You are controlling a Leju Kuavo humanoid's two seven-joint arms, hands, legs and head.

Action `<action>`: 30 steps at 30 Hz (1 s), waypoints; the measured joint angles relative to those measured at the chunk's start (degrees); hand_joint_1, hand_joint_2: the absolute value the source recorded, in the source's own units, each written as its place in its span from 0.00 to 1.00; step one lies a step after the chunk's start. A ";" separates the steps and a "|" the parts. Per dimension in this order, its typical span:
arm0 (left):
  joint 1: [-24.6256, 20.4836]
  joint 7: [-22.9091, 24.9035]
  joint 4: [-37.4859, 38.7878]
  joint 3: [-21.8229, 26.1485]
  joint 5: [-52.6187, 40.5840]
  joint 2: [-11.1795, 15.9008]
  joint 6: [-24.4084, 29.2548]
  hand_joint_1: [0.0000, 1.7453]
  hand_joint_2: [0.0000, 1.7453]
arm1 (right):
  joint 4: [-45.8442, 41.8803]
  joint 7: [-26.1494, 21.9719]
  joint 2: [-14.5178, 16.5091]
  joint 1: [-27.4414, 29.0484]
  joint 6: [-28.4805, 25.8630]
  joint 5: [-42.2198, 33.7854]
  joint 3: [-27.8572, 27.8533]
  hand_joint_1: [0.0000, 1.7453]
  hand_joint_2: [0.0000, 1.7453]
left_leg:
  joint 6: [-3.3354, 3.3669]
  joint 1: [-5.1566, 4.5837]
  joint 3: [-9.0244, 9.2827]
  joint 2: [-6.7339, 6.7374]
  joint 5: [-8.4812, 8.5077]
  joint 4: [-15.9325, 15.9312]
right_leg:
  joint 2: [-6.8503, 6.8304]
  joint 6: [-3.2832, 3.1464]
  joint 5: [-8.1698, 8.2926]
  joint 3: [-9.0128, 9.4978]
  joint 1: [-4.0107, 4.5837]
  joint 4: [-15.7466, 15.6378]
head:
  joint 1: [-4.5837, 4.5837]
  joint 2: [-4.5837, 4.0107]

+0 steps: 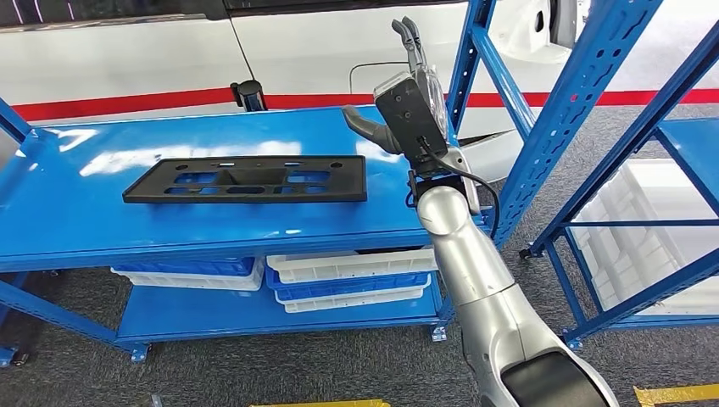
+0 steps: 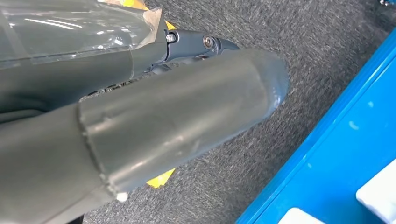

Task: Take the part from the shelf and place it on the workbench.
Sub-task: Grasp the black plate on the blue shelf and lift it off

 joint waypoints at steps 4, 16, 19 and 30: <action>0.00 0.04 0.00 0.21 0.09 -0.03 0.60 0.00 0.00 | 0.54 0.14 0.24 -0.02 -2.08 3.70 1.02 0.00 1.00 | -0.57 0.13 0.08 0.08 0.01 -0.20 | 0.03 -0.33 -0.13 -0.01 0.21 0.03 | 0.02 0.00; 0.18 2.45 0.00 0.43 -0.69 0.17 3.33 0.00 0.00 | 7.98 1.87 5.83 3.16 -3.28 6.94 16.95 0.00 1.00 | -1.71 0.06 0.08 0.18 -0.10 -0.28 | 0.05 -0.67 -0.22 0.06 0.27 0.05 | 0.05 -0.01; 0.76 2.02 0.00 1.33 0.16 0.42 3.37 0.00 0.00 | 10.10 3.89 6.41 2.55 -4.35 3.33 24.12 0.00 1.00 | -1.71 -0.03 0.08 0.18 -0.10 -0.27 | 0.05 -0.67 -0.22 0.08 0.18 -0.03 | 0.05 -0.01; 2.51 0.75 0.02 3.54 1.04 0.84 3.39 0.00 0.00 | 16.26 11.06 6.75 -1.14 -9.40 3.45 40.47 0.00 1.00 | -1.69 -0.18 0.08 0.14 -0.11 -0.27 | 0.02 -0.66 -0.21 0.10 -0.02 -0.10 | 0.06 -0.01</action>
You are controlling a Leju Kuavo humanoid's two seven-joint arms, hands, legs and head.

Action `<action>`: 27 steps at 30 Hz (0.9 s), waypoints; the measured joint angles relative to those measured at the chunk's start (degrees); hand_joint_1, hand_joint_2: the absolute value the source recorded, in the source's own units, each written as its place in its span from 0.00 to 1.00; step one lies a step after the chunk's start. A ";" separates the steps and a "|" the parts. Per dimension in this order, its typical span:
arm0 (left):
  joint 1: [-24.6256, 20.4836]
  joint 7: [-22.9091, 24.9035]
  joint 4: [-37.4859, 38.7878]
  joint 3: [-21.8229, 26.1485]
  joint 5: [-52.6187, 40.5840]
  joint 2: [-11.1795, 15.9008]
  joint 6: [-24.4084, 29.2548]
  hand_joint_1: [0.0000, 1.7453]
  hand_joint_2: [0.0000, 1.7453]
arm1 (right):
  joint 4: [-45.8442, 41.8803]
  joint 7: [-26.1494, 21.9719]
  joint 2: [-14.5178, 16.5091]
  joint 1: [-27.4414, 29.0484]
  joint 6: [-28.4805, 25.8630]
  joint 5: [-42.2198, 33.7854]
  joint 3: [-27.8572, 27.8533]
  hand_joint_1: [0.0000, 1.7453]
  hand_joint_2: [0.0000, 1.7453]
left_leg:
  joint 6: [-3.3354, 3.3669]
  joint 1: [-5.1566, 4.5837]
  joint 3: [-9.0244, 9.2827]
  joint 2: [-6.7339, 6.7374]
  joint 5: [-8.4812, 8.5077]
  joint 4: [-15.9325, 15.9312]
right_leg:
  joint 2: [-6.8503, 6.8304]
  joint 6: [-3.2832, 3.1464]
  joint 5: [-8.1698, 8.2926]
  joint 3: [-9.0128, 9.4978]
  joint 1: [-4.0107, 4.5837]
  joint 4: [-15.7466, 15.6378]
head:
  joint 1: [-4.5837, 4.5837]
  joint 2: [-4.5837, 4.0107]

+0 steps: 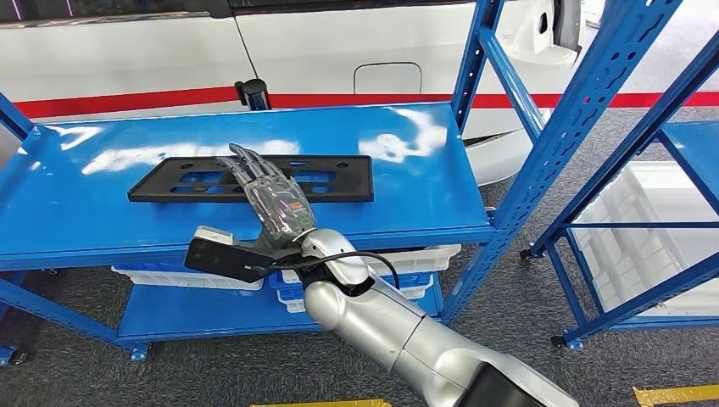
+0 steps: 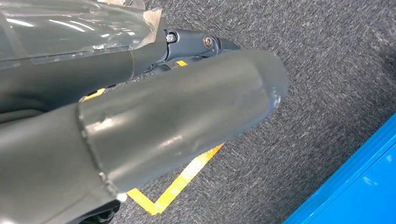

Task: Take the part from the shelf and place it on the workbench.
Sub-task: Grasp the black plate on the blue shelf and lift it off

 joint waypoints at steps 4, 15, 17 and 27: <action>0.11 -0.27 0.03 0.49 0.00 0.08 0.67 0.00 0.00 | 2.42 2.34 -0.01 -1.50 -1.29 1.76 3.14 0.00 1.00 | 0.00 -0.02 0.02 0.00 0.00 0.00 | 0.00 0.01 0.00 0.01 -0.04 0.00 | 0.00 0.00; 1.21 0.15 0.56 0.79 -2.45 0.24 3.33 0.00 0.00 | 15.99 9.22 -0.33 -7.55 -5.66 4.81 8.58 0.00 1.00 | 0.01 -0.08 0.08 0.00 0.00 0.02 | 0.00 0.02 0.02 0.04 -0.09 0.00 | 0.00 0.00; 1.38 0.64 0.71 0.75 -2.59 0.24 3.69 0.00 0.00 | 18.09 9.63 -0.39 -8.17 -6.01 4.63 8.60 0.00 1.00 | 0.01 -0.08 0.09 0.00 0.00 0.02 | 0.00 0.02 0.02 0.05 -0.09 0.00 | 0.00 0.00; 1.65 1.64 0.87 0.70 -3.12 0.29 4.57 0.00 0.00 | 26.58 10.81 -0.67 -9.30 -6.80 4.38 8.33 0.00 1.00 | 0.01 -0.08 0.11 0.01 0.00 0.03 | 0.01 0.02 0.02 0.06 -0.09 0.00 | 0.00 0.00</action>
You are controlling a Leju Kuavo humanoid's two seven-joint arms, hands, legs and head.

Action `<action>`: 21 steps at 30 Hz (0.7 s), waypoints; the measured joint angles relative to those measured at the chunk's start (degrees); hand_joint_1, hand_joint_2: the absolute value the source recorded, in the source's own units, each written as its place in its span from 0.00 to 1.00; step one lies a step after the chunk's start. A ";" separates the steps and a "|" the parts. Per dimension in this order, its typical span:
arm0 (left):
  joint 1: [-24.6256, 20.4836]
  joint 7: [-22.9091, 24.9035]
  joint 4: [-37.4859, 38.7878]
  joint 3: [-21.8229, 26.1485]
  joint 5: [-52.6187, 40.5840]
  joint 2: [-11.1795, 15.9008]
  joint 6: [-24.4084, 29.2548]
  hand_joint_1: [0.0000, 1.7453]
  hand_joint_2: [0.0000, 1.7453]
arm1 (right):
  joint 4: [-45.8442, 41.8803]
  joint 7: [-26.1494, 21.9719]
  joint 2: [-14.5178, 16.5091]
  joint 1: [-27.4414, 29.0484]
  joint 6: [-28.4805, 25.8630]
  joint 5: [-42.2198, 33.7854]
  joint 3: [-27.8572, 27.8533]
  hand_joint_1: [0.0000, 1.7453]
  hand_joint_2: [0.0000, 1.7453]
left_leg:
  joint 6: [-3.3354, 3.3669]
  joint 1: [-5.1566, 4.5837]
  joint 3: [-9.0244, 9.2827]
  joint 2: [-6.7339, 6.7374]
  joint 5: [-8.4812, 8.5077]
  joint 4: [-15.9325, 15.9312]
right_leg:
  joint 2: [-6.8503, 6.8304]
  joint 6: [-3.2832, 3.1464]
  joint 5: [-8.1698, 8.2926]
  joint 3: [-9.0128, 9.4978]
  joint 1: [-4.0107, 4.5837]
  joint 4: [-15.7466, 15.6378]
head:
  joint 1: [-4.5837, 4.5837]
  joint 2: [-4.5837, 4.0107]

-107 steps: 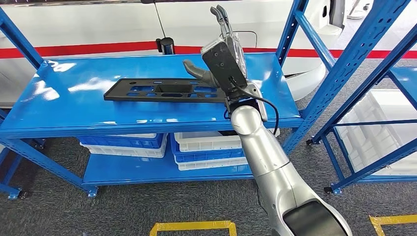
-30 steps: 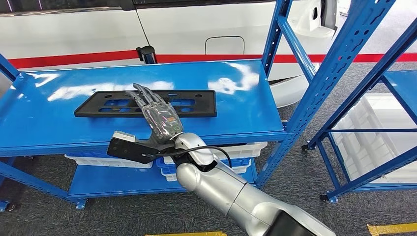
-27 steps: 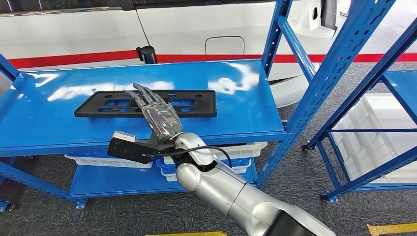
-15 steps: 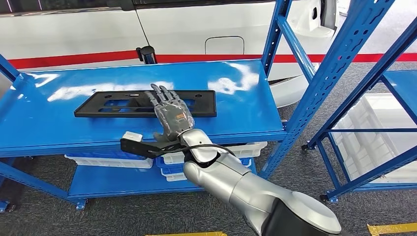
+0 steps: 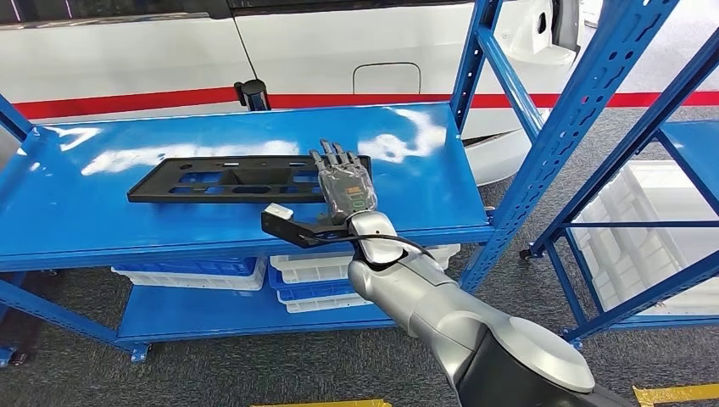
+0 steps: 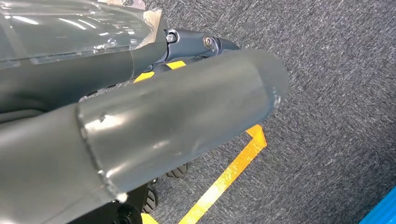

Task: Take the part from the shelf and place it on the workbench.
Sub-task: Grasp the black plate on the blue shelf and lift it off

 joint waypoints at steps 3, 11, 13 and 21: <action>0.00 -0.07 0.03 0.00 0.00 0.05 0.04 0.00 0.00 | 1.56 0.11 -0.01 -0.02 -0.01 0.04 -0.03 0.00 1.00 | 0.00 0.00 0.01 0.00 0.00 0.00 | 0.00 0.00 0.00 0.00 0.00 0.00 | 0.00 0.01; 0.00 -0.16 0.13 0.00 0.00 0.27 0.24 0.00 0.00 | 4.49 -0.09 -0.01 -0.06 -1.42 -0.20 -1.02 0.39 1.00 | 0.00 0.00 0.01 0.00 0.00 0.00 | 0.00 0.00 0.00 0.01 0.00 0.00 | 0.00 0.01; 0.00 -0.16 0.20 0.00 0.00 0.34 0.47 0.00 0.00 | 5.09 -0.66 -0.01 -0.06 -2.20 -0.27 -1.55 0.82 1.00 | 0.00 0.00 0.01 0.01 0.00 0.00 | 0.01 0.00 0.00 0.01 0.00 0.00 | 0.00 0.01; 0.00 -0.26 0.31 0.00 -0.09 0.40 0.91 0.00 0.00 | 5.70 -1.60 0.01 -0.06 -3.38 0.26 -2.67 0.95 1.00 | 0.00 0.00 0.02 0.00 0.00 0.00 | 0.00 0.00 0.00 0.02 0.00 0.00 | 0.00 0.00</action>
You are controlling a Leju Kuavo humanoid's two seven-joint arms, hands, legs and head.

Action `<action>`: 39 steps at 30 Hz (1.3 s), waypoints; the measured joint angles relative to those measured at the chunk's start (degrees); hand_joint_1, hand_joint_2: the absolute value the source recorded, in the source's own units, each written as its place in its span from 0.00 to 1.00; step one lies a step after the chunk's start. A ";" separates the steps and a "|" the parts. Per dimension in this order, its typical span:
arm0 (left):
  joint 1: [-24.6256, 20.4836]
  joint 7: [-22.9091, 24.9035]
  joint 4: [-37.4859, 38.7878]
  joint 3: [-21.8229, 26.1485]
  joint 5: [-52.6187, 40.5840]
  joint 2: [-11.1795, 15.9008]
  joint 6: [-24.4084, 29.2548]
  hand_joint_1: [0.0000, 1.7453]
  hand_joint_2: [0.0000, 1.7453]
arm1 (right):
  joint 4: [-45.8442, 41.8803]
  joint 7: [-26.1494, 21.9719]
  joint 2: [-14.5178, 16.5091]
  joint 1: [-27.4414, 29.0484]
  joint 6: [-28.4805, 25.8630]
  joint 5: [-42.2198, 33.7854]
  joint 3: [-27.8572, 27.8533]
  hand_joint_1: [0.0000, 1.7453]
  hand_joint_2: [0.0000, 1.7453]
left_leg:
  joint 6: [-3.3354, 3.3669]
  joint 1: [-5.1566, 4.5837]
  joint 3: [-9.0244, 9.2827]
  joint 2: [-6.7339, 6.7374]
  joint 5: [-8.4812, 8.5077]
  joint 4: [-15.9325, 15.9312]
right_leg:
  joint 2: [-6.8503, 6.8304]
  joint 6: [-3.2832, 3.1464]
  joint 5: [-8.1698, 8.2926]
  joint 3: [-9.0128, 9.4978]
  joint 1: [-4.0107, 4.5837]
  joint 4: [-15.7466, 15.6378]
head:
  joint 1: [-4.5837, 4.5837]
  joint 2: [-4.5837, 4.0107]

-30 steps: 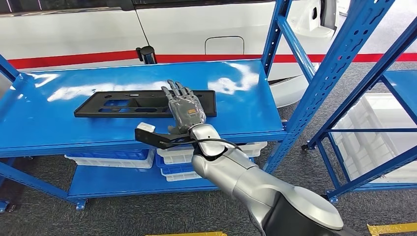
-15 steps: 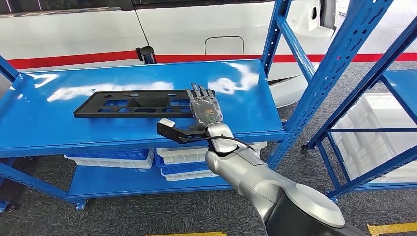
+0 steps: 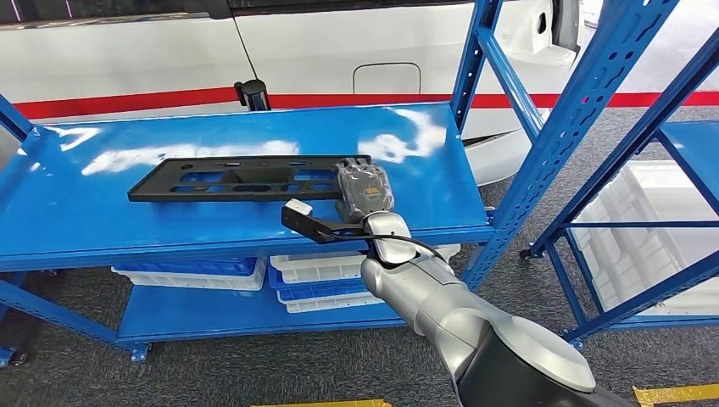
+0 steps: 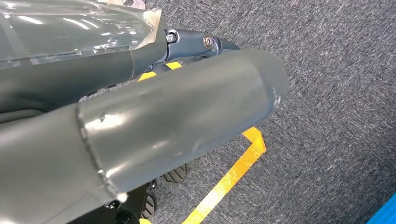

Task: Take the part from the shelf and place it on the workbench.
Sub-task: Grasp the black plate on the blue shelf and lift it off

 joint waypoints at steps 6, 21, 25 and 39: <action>-0.01 -0.21 0.00 0.00 0.00 -0.01 0.03 0.00 0.00 | 0.01 -0.35 0.02 -0.25 -0.72 0.26 -0.04 0.97 1.00 | 0.00 0.00 0.02 0.00 0.00 0.00 | 0.00 0.00 0.00 0.02 0.00 0.00 | -0.01 0.00; -0.01 -0.91 0.07 0.00 0.00 -0.04 0.16 0.00 0.00 | 0.01 -0.21 0.13 -0.98 -1.02 2.77 0.02 0.97 1.00 | 0.00 -0.01 0.25 0.00 0.00 0.00 | -0.01 0.00 0.00 0.28 0.00 -0.01 | 0.00 0.00; -0.01 -0.93 0.07 0.00 0.00 -0.04 0.05 0.00 0.00 | 0.01 -0.21 0.15 -1.01 -1.22 3.01 0.02 0.99 1.00 | 0.00 -0.01 0.27 0.00 0.00 0.00 | -0.01 0.00 0.00 0.29 0.00 -0.01 | 0.00 0.00; -0.61 -10.13 0.07 -2.51 -4.18 0.66 -4.89 0.00 0.00 | -6.50 -12.88 0.15 -0.63 -8.93 11.41 -14.32 1.00 1.00 | 0.00 0.00 0.27 0.02 0.00 0.00 | 0.04 0.00 0.00 0.28 0.01 -0.01 | 0.00 0.00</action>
